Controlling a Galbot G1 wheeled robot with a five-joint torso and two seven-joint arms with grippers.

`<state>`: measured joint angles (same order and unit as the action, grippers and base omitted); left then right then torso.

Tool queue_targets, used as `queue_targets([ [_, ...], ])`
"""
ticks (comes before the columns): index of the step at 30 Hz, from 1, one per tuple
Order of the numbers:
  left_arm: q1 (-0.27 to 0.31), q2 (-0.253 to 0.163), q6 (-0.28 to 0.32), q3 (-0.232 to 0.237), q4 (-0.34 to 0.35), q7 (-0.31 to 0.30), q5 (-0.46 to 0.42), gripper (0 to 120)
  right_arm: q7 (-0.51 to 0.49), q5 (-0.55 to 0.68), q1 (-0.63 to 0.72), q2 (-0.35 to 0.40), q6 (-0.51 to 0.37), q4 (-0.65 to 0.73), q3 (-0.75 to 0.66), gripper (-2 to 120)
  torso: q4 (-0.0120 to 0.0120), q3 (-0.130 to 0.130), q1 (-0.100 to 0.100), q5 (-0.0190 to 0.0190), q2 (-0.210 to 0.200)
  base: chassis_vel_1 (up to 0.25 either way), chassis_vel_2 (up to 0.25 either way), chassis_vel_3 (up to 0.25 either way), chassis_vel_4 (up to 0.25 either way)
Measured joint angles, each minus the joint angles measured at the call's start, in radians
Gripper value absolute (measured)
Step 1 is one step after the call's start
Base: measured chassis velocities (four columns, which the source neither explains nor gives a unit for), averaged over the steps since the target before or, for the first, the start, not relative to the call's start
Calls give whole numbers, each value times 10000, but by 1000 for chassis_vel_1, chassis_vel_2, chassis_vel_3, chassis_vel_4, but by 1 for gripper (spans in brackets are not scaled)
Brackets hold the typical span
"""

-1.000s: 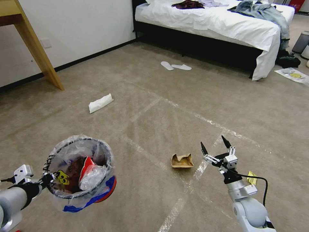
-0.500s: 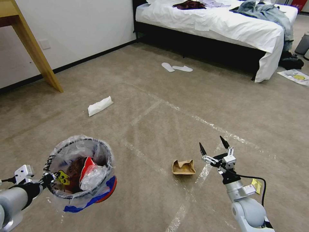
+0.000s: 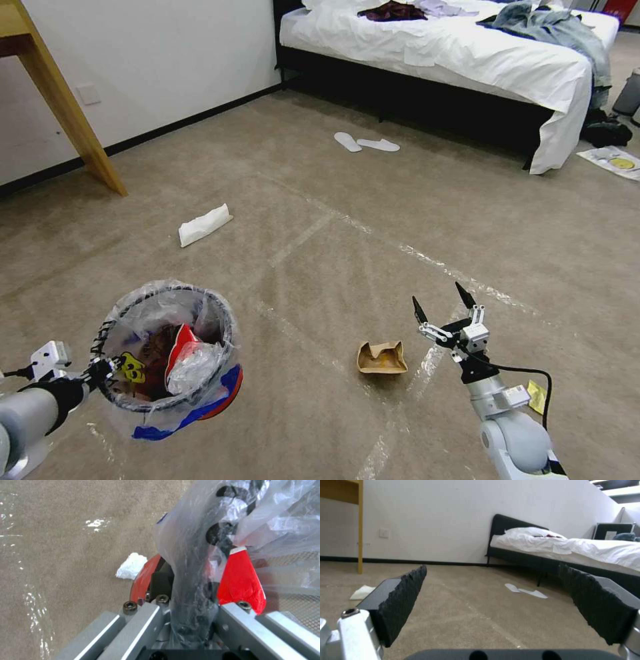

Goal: Pick up the trash bin and place the garbage on the floor into it.

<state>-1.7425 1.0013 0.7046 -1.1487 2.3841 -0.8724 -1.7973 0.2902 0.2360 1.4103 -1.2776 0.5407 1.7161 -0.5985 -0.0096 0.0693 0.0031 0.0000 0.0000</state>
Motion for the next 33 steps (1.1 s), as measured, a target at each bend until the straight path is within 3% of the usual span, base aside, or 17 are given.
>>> queue_targets([
  [27,-25,16,-5,32,27,26,65,1,-113,-59,-51,13,53,-145,5,100,-1,-1,2,0,0,-76,70,70,-73],
  [33,26,-25,-8,58,-55,80,56,1,-405,-191,-218,476,152,-304,286,100,-2,0,2,3,0,-72,53,68,-68],
])
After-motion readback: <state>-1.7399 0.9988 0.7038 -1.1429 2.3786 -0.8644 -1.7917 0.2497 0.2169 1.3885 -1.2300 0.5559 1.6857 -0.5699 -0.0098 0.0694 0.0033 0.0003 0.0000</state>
